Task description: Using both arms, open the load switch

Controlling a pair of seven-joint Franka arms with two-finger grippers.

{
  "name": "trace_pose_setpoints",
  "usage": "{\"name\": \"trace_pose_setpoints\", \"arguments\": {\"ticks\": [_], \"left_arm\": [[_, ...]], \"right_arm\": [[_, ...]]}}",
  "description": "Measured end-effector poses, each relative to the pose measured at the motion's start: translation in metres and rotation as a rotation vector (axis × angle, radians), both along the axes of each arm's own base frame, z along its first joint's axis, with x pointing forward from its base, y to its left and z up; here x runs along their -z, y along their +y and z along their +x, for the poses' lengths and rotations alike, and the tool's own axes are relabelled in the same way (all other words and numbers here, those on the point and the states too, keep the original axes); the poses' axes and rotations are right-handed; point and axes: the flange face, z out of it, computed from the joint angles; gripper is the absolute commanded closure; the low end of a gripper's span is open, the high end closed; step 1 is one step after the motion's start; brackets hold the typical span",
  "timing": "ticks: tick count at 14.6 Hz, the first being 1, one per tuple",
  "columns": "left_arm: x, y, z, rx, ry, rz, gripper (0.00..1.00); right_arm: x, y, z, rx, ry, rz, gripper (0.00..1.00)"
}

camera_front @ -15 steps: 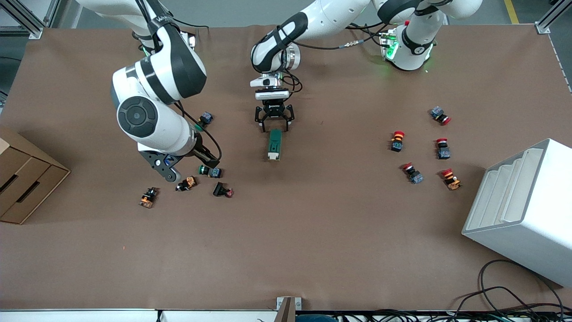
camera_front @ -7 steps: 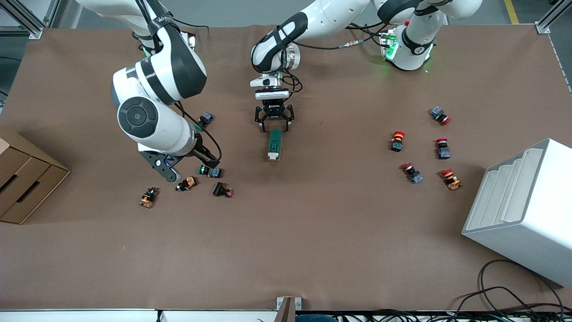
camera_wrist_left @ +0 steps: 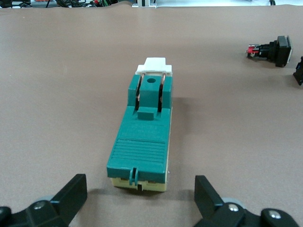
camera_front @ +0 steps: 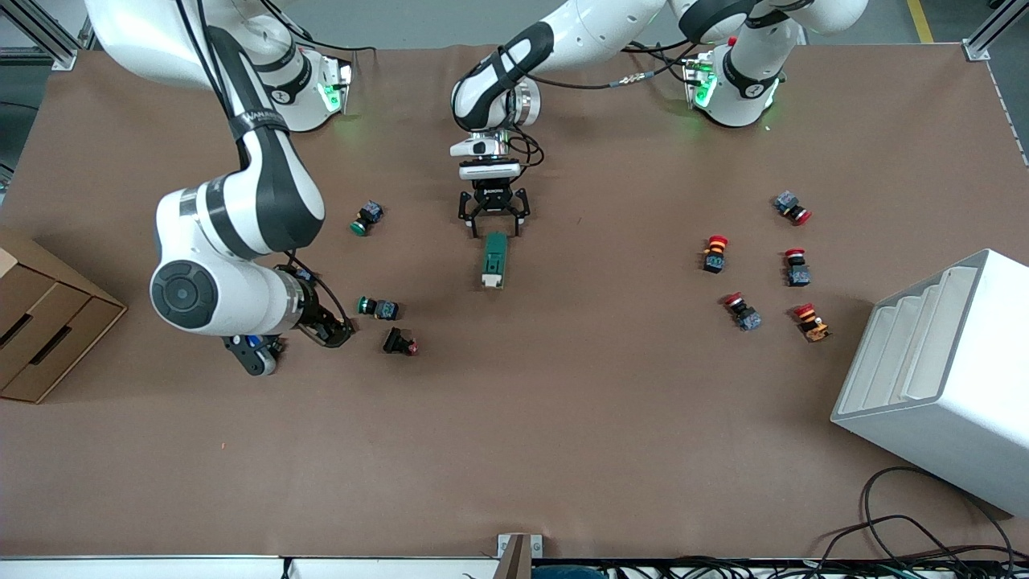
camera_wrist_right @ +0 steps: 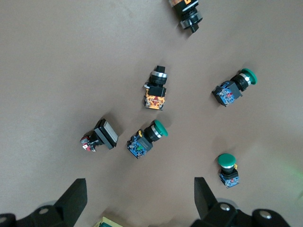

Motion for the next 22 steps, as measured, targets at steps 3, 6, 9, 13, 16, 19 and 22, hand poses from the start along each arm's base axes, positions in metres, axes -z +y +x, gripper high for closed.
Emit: {"name": "trace_pose_setpoints", "arguments": {"ticks": [3,6,9,13,16,19,22], "left_arm": [[0.000,0.000,0.000,0.000,0.000,0.000,0.00],[0.000,0.000,0.000,0.000,0.000,0.000,0.00],[0.000,0.000,0.000,0.000,0.000,0.000,0.00],[0.000,0.000,0.000,0.000,0.000,0.000,0.00],[0.000,0.000,0.000,0.000,0.000,0.000,0.00],[0.000,0.000,0.000,0.000,0.000,0.000,0.00],[0.000,0.000,0.000,0.000,0.000,0.000,0.00]], "right_arm": [[-0.004,0.052,-0.012,0.039,-0.039,-0.011,0.00],[0.016,0.133,-0.039,0.125,-0.076,-0.038,0.00],[0.070,0.199,-0.066,0.217,-0.090,-0.076,0.00],[0.132,0.236,-0.089,0.333,-0.081,-0.135,0.00],[0.149,0.242,-0.095,0.386,-0.065,-0.165,0.00],[0.154,0.247,-0.102,0.415,-0.050,-0.181,0.00],[0.173,0.259,-0.117,0.416,-0.022,-0.203,0.00]]}}
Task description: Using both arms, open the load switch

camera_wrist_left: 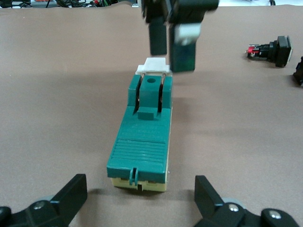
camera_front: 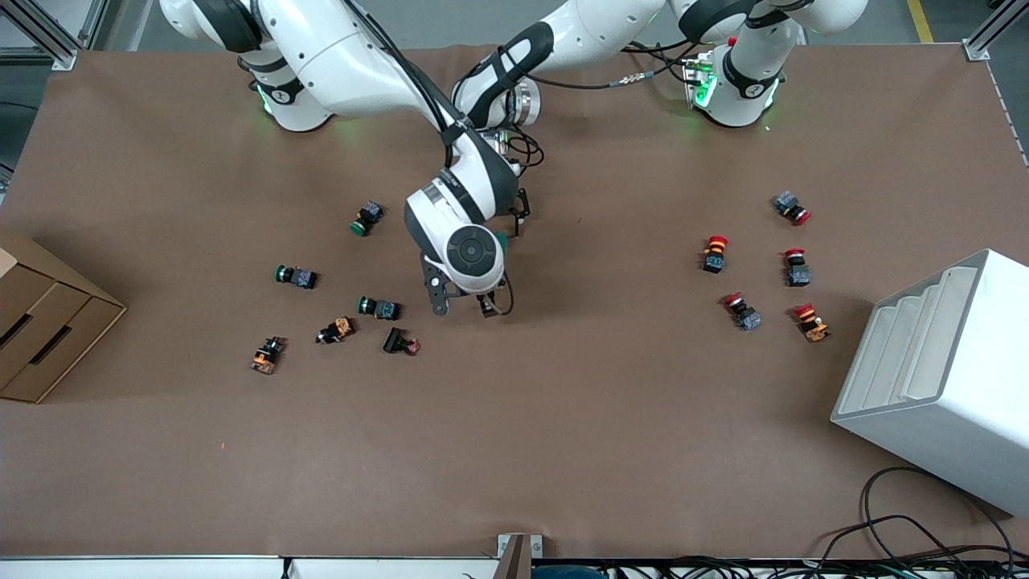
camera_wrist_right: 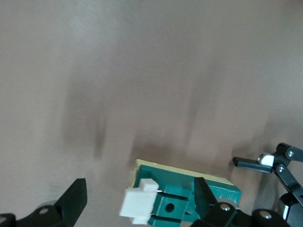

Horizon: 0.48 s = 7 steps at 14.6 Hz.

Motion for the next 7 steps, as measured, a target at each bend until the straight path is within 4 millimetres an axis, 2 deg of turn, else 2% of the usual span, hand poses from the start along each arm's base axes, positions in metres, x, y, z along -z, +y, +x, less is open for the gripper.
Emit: {"name": "trace_pose_setpoints", "arguments": {"ticks": [3,7], "left_arm": [[0.000,0.000,0.000,0.000,0.000,0.000,0.00],[0.000,0.000,0.000,0.000,0.000,0.000,0.00]], "right_arm": [[0.013,0.007,-0.010,0.004,0.029,-0.006,0.00],[0.007,0.008,-0.015,-0.002,0.086,-0.030,0.00]]}}
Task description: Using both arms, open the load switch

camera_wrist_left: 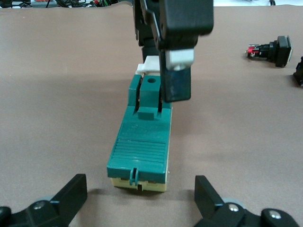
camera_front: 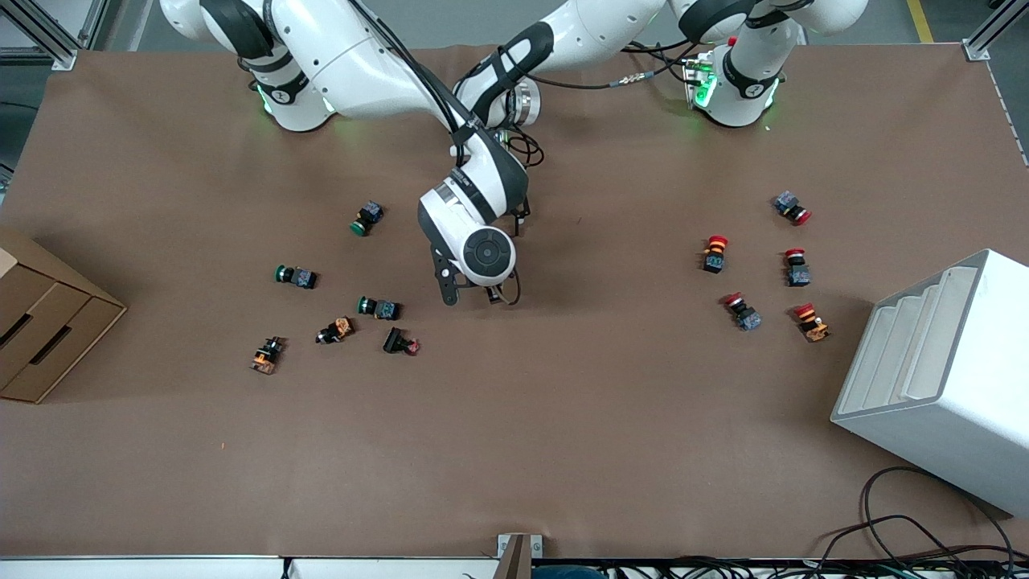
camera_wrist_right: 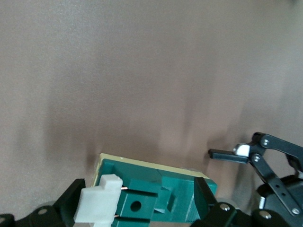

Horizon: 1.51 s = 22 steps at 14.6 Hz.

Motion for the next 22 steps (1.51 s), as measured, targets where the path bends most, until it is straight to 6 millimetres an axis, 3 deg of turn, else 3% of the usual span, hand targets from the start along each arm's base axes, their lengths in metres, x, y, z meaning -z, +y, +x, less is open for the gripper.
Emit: {"name": "trace_pose_setpoints", "arguments": {"ticks": [10,22], "left_arm": [[0.000,0.000,0.000,0.000,0.000,0.000,0.00],[0.000,0.000,0.000,0.000,0.000,0.000,0.00]], "right_arm": [[-0.048,0.024,-0.013,-0.059,0.099,-0.016,0.00],[-0.053,0.024,-0.024,-0.084,0.158,-0.050,0.00]]}}
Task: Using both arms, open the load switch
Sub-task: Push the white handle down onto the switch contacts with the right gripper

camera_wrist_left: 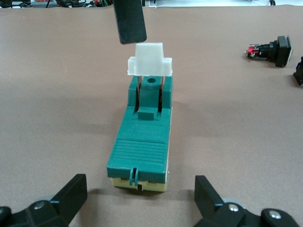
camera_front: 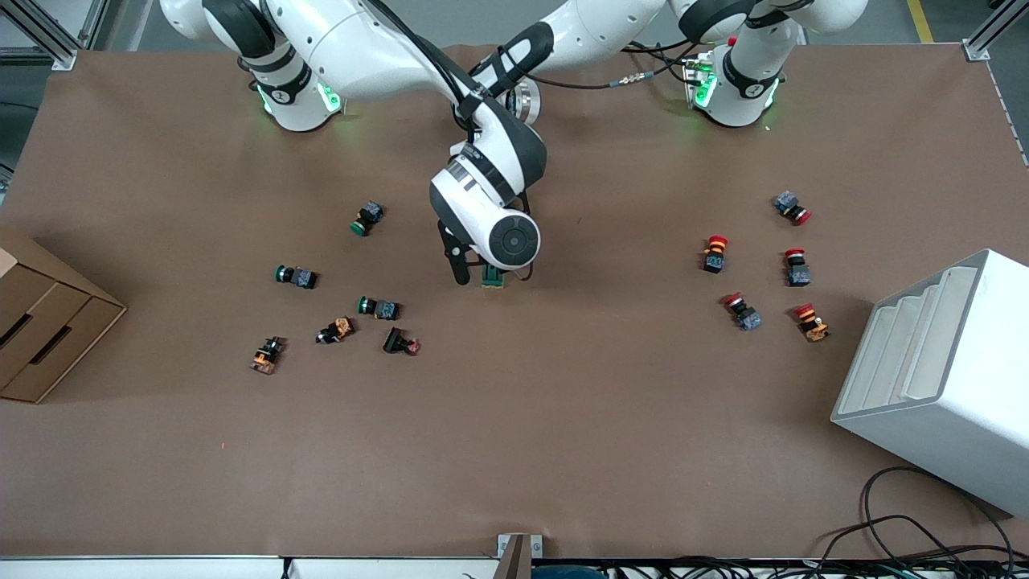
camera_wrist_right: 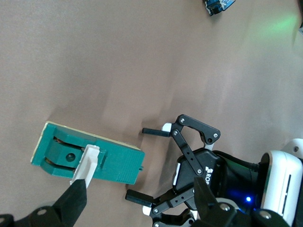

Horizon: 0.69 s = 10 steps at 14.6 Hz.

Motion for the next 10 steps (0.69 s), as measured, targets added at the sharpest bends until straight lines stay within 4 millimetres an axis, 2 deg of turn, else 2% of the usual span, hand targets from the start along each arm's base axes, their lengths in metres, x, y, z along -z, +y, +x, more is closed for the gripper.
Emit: {"name": "trace_pose_setpoints", "arguments": {"ticks": [6,10], "left_arm": [[0.000,0.000,0.000,0.000,0.000,0.000,0.00],[0.000,0.000,0.000,0.000,0.000,0.000,0.00]], "right_arm": [[0.028,0.007,-0.029,-0.037,0.048,-0.041,0.00],[0.036,0.007,-0.034,-0.042,0.056,-0.051,0.00]]}}
